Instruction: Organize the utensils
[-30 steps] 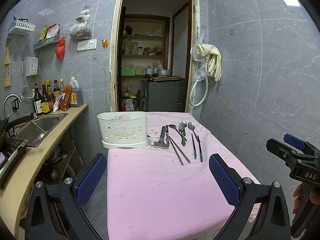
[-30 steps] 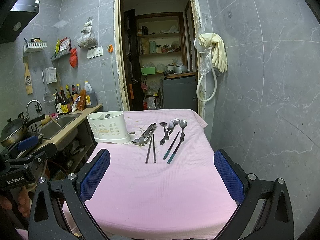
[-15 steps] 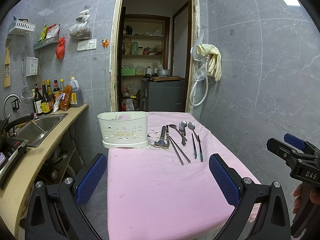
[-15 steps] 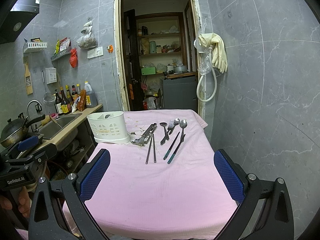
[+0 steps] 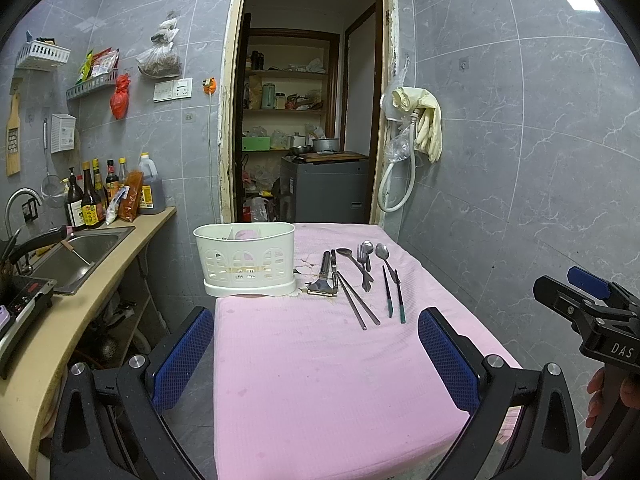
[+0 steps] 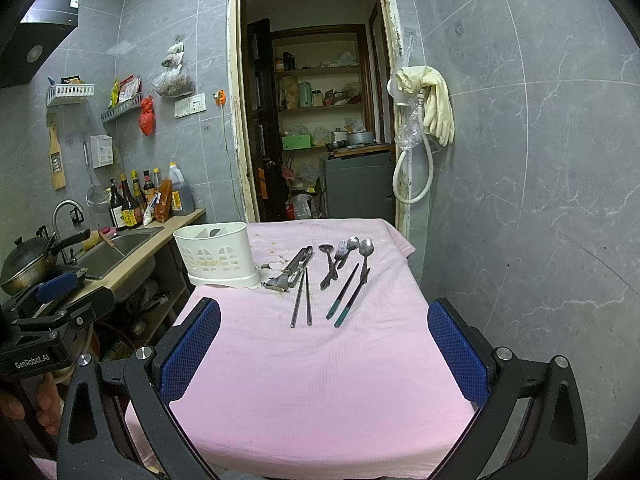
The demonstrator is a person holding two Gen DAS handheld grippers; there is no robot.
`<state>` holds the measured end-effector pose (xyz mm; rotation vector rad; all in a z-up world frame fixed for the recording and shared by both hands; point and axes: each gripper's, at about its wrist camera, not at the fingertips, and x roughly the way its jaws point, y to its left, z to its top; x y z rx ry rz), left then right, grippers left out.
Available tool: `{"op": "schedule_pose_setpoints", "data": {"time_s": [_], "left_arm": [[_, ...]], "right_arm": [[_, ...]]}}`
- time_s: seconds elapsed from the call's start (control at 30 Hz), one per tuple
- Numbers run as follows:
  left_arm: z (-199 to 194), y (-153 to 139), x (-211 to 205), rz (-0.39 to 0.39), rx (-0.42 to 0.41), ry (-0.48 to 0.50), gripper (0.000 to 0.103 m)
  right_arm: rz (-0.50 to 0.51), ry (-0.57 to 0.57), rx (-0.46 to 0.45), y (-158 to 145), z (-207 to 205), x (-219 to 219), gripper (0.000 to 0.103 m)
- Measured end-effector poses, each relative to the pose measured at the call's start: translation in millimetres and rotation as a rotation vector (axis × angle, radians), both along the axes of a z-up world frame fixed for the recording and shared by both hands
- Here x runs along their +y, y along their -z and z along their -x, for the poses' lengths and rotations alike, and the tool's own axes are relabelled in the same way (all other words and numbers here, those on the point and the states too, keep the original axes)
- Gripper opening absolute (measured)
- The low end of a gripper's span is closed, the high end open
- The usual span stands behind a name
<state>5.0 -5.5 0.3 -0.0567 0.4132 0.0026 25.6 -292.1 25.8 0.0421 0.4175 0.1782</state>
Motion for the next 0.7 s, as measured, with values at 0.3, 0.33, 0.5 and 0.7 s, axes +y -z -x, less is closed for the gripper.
{"op": "schedule_pose_setpoints", "data": {"time_s": [0.3, 0.33, 0.5, 0.7], "left_arm": [[0.2, 0.3, 0.4, 0.0, 0.0, -0.001, 0.103], [0.3, 0.4, 0.4, 0.0, 0.0, -0.001, 0.103], [-0.4, 1.8, -3.6, 0.001, 0.005, 0.0, 0.103], [-7.1, 7.6, -11.9, 0.001, 0.014, -0.001, 0.103]], "right_arm": [[0.0, -0.001, 0.001, 0.8, -1.0, 1.4, 0.102], [0.001, 0.0, 0.001, 0.9, -1.1, 1.7, 0.102], [0.0, -0.001, 0.004, 1.5, -2.3, 2.4, 0.102], [0.008, 0.013, 0.008, 4.7, -7.5, 1.3, 0.102]]}}
